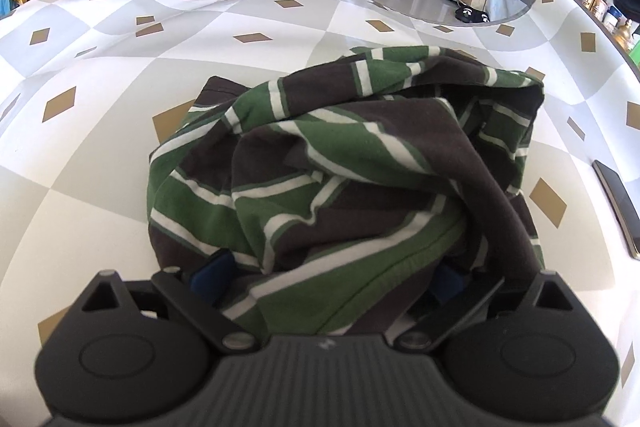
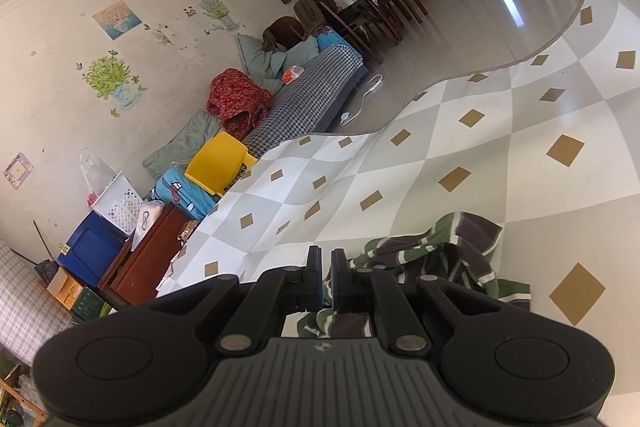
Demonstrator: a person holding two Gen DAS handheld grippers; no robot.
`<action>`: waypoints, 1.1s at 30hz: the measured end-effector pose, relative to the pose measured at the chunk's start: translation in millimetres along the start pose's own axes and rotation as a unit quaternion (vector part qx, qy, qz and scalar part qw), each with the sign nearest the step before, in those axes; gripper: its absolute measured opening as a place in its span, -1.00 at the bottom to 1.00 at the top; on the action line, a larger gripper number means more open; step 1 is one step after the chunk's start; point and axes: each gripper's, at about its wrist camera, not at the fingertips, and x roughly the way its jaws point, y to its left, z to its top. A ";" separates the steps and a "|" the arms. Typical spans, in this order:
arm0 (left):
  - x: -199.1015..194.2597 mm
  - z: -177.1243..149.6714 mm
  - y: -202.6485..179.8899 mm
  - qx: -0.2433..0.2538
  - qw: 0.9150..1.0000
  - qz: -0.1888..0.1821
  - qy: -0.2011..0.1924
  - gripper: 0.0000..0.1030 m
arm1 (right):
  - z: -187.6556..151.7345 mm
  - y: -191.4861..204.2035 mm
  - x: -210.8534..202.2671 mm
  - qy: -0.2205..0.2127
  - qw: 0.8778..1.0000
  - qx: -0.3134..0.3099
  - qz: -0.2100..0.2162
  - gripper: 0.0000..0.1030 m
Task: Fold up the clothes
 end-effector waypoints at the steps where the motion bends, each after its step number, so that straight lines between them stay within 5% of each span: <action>1: 1.5 1.2 -0.5 -0.001 1.000 0.004 -0.001 0.94 | 0.2 -3.0 -0.2 0.000 1.000 0.002 -0.010 -0.84; 4: 6.5 4.5 -1.5 -0.006 1.000 0.017 -0.003 1.00 | 1.2 -16.0 2.3 -0.003 0.999 0.019 -0.042 -0.74; 6: 9.8 7.4 -0.2 -0.008 1.000 0.027 -0.007 1.00 | 1.6 -22.1 3.1 -0.013 0.998 0.024 -0.057 -0.37; 9: 12.2 9.4 2.4 -0.014 0.999 0.034 -0.011 1.00 | 2.7 -30.9 6.0 -0.022 0.996 0.036 -0.075 -0.18; 15: 7.3 7.4 1.7 -0.003 1.000 0.027 -0.007 0.99 | 8.3 -52.9 25.7 -0.024 0.989 0.103 -0.099 0.02; 33: -44.0 9.9 29.6 -0.009 0.999 0.009 -0.043 0.99 | 15.7 -66.9 96.5 -0.013 0.977 0.155 -0.143 0.09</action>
